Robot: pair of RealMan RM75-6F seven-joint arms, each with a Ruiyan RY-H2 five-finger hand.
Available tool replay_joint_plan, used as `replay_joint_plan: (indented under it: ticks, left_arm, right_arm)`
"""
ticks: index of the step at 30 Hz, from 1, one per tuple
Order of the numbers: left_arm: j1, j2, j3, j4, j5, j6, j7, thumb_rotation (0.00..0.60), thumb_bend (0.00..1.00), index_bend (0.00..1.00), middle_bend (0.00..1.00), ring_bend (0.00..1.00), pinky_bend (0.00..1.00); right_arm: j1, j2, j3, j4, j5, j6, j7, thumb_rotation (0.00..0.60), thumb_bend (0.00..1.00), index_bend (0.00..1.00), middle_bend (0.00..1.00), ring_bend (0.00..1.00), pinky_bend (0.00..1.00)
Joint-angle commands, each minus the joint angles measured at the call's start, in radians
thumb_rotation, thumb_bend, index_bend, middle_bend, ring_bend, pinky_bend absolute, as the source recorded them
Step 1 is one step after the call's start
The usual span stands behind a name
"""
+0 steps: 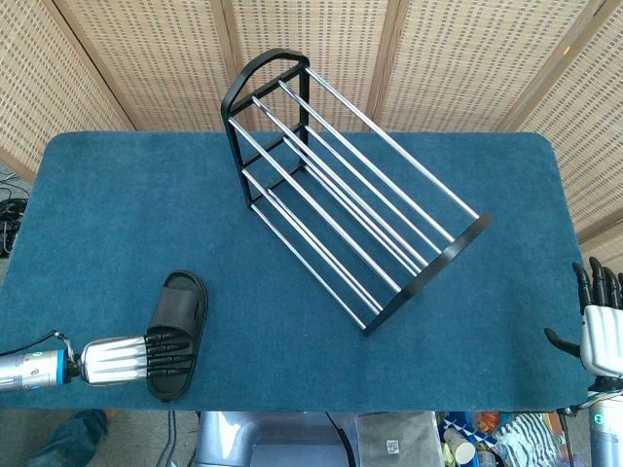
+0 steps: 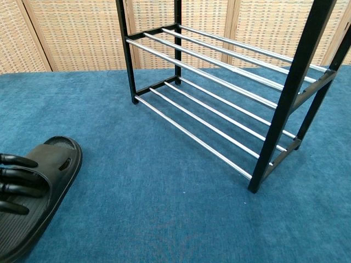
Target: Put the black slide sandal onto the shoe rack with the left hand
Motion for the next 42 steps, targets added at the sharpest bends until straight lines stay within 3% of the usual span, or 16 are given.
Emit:
replay_joint_plan:
  ticks: [1,17,19,21,23,27,36,42]
  left_arm:
    - [-0.019,-0.019,0.019,0.009,0.006,-0.01,0.018,0.6,0.18,0.0,0.0,0.0,0.0]
    - [-0.089,-0.095,0.097,0.009,-0.017,-0.098,0.027,0.6,0.18,0.01,0.0,0.0,0.02]
    - [-0.096,-0.103,0.106,0.012,-0.02,-0.102,0.024,0.6,0.18,0.11,0.05,0.04,0.09]
    - [-0.103,-0.11,0.113,0.014,-0.023,-0.104,0.019,0.6,0.18,0.35,0.23,0.2,0.25]
    - [-0.109,-0.122,0.117,0.023,-0.024,-0.09,0.021,0.6,0.18,0.52,0.39,0.32,0.34]
    - [-0.108,-0.142,0.129,0.055,-0.03,-0.07,0.03,0.6,0.18,0.71,0.56,0.44,0.41]
    - [-0.115,-0.155,0.131,0.113,-0.049,0.02,0.113,0.6,0.18,0.78,0.61,0.48,0.45]
    - [-0.202,-0.127,0.11,0.114,-0.041,0.115,0.24,0.6,0.18,0.78,0.61,0.48,0.45]
  right_arm:
    - [0.003,-0.005,-0.001,0.006,0.005,-0.006,-0.008,0.6,0.0,0.0,0.0,0.0,0.0]
    - [0.006,-0.003,0.014,0.018,0.039,-0.017,0.01,0.6,0.0,0.0,0.0,0.0,0.0]
    - [0.007,-0.002,0.015,0.019,0.042,-0.022,0.014,0.6,0.0,0.0,0.0,0.0,0.0]
    - [0.008,-0.002,0.015,0.021,0.045,-0.025,0.017,0.6,0.0,0.0,0.0,0.0,0.0]
    - [0.009,-0.001,0.015,0.023,0.046,-0.028,0.019,0.6,0.0,0.0,0.0,0.0,0.0]
    - [0.01,0.0,0.016,0.025,0.051,-0.033,0.025,0.6,0.0,0.0,0.0,0.0,0.0]
    - [0.012,0.0,0.015,0.032,0.059,-0.043,0.034,0.6,0.0,0.0,0.0,0.0,0.0]
    - [0.018,-0.003,0.017,0.037,0.068,-0.056,0.035,0.6,0.0,0.0,0.0,0.0,0.0]
